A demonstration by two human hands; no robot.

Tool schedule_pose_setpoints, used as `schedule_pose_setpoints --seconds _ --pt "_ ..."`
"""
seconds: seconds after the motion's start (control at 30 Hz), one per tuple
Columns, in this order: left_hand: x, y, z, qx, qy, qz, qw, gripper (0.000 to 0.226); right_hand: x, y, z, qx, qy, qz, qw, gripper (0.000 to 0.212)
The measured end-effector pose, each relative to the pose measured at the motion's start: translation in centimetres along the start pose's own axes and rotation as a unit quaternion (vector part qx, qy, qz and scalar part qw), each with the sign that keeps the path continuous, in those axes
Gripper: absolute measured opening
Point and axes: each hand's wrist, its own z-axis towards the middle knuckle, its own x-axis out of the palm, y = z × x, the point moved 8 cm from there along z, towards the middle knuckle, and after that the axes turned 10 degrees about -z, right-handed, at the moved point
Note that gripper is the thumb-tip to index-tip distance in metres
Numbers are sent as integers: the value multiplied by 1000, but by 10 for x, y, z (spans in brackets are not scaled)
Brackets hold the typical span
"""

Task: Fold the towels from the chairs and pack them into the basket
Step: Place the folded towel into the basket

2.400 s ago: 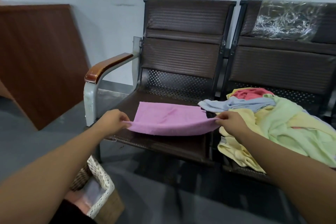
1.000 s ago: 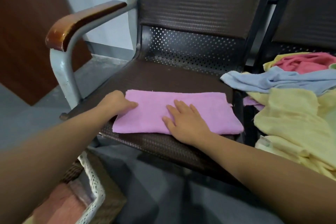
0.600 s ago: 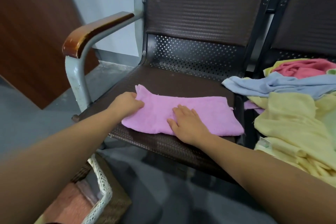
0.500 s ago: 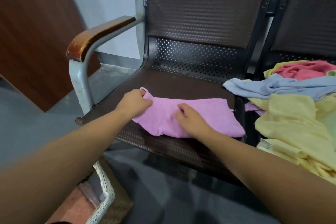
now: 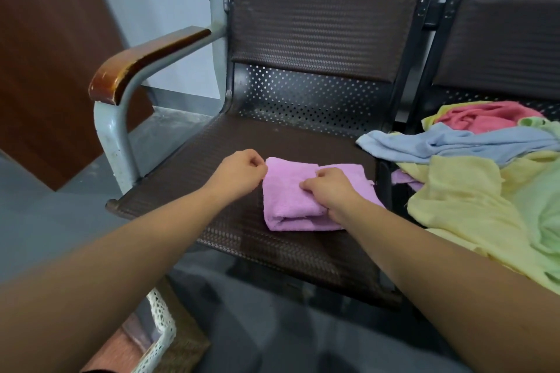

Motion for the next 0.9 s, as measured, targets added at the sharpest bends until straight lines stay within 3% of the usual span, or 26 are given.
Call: schedule_pose_setpoints --seconds 0.07,0.13,0.23,0.33,0.47,0.6,0.7,0.77,0.83,0.9 --pt "6 7 -1 -14 -5 31 999 13 -10 13 -2 -49 -23 -50 997 32" --pt "17 13 -2 -35 12 38 999 27 -10 20 -8 -119 -28 -172 978 45" --pt "34 21 0 -72 40 49 995 38 7 16 -15 -219 3 -369 903 44" --pt "41 29 2 -128 32 0 991 41 21 -1 -22 -207 74 -411 885 48" --pt "40 34 -5 -160 29 -76 984 30 29 -1 -32 -221 58 -413 882 50" --pt "13 35 -12 -164 -27 -133 977 23 50 16 -38 -219 81 -337 912 47" --pt "-2 21 -14 -128 -50 -176 975 17 55 31 -35 -158 95 -226 956 54" --pt "-7 5 -16 -92 -52 -160 981 15 44 30 -33 -69 121 -31 990 44" --pt "-5 -8 -17 -75 -39 -170 982 18 39 28 -29 8 188 154 970 53" --pt "10 -20 -20 -78 41 -256 963 20 21 24 -21 32 187 191 963 61"
